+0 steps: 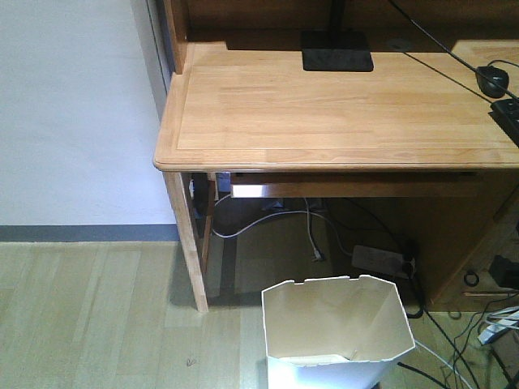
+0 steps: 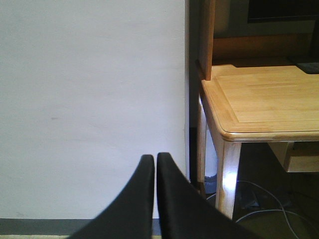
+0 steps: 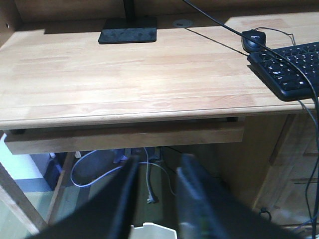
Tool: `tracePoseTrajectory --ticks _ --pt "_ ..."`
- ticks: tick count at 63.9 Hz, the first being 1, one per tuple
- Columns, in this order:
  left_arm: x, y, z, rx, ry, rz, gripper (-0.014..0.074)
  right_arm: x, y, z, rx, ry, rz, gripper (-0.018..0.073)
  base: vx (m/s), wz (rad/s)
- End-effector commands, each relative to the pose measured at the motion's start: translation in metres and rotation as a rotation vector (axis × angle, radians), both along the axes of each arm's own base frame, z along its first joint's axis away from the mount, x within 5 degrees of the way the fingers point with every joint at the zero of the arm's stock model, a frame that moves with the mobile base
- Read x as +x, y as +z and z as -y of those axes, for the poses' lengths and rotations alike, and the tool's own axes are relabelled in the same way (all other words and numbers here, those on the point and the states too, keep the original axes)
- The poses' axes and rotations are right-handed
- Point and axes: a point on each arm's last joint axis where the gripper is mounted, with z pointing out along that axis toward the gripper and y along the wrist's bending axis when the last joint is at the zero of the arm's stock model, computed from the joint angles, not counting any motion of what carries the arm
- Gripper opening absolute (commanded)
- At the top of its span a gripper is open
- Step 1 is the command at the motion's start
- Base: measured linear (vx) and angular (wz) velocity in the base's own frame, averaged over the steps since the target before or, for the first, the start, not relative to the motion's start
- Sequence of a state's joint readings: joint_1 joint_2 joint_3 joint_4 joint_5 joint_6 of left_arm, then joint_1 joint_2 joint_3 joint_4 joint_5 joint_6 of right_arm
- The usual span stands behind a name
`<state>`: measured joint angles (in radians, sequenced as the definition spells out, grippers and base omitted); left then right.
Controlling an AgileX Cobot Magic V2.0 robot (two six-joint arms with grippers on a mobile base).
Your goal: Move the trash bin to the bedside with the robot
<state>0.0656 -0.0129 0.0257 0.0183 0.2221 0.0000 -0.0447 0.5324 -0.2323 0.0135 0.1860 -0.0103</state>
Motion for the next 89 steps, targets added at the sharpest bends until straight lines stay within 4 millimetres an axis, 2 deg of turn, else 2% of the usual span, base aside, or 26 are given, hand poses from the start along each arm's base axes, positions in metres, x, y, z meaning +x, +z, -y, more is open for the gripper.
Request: tracePoseTrajectory --ticks 1,12,24,31,43,59,81,89 --pt "0.000 0.001 0.000 0.000 0.000 0.067 -0.0006 0.005 0.016 0.001 -0.042 0.008 0.089 0.0366 0.00 0.00" --pt "0.000 0.001 0.000 0.000 0.000 0.067 -0.0006 0.005 0.016 0.001 -0.041 0.008 0.084 0.0517 0.00 0.00" --pt "0.000 0.001 0.000 0.000 0.000 0.067 -0.0006 0.006 0.017 0.001 -0.010 -0.001 0.091 0.0532 0.00 0.00" --pt "0.000 0.001 0.000 0.000 0.000 0.067 -0.0006 0.012 0.020 0.001 -0.006 -0.001 0.041 0.0532 0.00 0.00" --pt "0.000 0.001 0.000 0.000 0.000 0.067 -0.0006 0.043 0.025 0.002 -0.013 0.006 -0.163 0.0532 0.00 0.00" --pt "0.000 0.001 0.000 0.000 0.000 0.067 -0.0006 0.084 0.013 0.005 -0.002 0.011 -0.450 0.0532 0.00 0.00" --pt "0.000 0.001 0.000 0.000 0.000 0.067 -0.0006 0.133 -0.024 0.007 -0.016 0.045 -0.712 0.0532 0.00 0.00" --pt "0.000 0.001 0.000 0.000 0.000 0.067 -0.0006 0.148 -0.041 0.021 0.018 0.010 -0.795 0.0532 0.00 0.00"
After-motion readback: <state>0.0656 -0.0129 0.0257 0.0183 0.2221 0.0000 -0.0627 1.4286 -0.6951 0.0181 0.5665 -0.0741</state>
